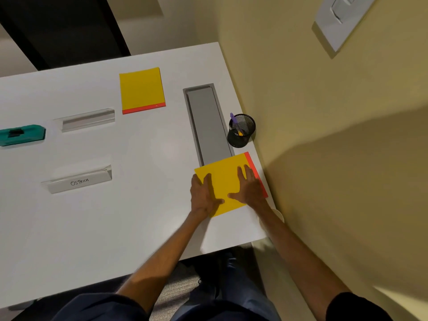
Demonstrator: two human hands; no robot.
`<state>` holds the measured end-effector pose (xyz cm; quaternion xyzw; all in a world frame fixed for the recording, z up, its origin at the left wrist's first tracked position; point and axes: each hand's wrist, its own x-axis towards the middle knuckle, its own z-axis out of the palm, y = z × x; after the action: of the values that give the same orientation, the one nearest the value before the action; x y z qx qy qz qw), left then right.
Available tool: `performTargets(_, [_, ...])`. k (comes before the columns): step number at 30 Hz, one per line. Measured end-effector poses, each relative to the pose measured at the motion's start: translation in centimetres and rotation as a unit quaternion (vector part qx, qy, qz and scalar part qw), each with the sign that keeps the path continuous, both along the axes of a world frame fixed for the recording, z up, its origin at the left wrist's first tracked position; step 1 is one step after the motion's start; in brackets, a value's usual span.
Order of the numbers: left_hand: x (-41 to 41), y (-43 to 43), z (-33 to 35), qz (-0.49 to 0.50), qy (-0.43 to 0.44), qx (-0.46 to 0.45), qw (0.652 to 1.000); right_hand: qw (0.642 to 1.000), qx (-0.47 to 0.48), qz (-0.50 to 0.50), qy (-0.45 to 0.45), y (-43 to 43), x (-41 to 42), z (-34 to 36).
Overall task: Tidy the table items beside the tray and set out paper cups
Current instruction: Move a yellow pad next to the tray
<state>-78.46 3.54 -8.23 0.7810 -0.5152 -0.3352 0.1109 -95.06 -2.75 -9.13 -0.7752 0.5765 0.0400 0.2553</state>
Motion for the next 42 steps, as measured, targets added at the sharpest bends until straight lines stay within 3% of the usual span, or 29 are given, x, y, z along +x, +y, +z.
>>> performTargets(17, [-1.1,-2.7,-0.6,-0.113,-0.032,0.011,0.993,0.997,0.005,-0.070,0.004,-1.6,-1.3,0.5])
performTargets(42, [2.5,1.2,5.0,-0.031,-0.011,-0.128,0.991,0.992,-0.074,-0.087,-0.055,1.7,3.3,7.4])
